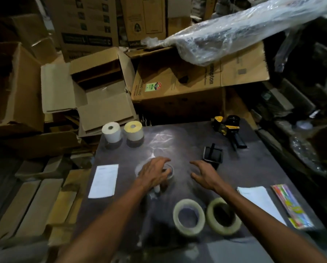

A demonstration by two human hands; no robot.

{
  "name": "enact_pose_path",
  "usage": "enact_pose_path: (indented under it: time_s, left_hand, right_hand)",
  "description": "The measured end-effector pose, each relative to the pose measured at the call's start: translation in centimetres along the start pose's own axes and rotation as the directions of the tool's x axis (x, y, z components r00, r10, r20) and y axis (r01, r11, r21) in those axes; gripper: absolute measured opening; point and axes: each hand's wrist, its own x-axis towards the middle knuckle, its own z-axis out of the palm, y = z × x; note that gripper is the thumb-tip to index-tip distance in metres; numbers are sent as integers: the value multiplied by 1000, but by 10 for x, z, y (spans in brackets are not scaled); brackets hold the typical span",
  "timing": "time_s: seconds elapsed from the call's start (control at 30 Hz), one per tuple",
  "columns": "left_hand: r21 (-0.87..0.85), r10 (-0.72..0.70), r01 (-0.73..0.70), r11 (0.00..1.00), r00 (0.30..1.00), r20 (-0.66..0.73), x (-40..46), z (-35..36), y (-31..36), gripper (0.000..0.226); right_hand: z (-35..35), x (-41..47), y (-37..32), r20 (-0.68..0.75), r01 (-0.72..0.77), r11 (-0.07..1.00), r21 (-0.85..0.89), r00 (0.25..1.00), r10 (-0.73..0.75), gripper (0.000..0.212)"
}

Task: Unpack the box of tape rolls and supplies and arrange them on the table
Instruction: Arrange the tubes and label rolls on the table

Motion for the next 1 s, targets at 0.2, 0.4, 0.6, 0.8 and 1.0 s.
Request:
enact_pose_path:
  time_s: [0.2, 0.4, 0.6, 0.8, 1.0]
  left_hand:
    - [83, 42, -43, 996, 999, 17, -35, 40, 69, 48]
    - [155, -89, 57, 986, 974, 208, -67, 76, 96, 74]
    - [142, -196, 155, 978, 915, 352, -89, 95, 98, 109]
    - [132, -124, 82, 988, 928, 351, -92, 100, 96, 109]
    - [108, -85, 53, 993, 946, 314, -86, 103, 85, 104]
  right_hand:
    - [-1, -60, 51, 117, -39, 999, 20, 992, 36, 60]
    - [7, -97, 74, 288, -24, 993, -119, 956, 57, 89]
    - [7, -112, 73, 416, -9, 986, -164, 906, 78, 127]
    - [11, -114, 71, 401, -5, 984, -178, 913, 78, 126]
    - [6, -113, 66, 353, 9, 986, -166, 934, 51, 123]
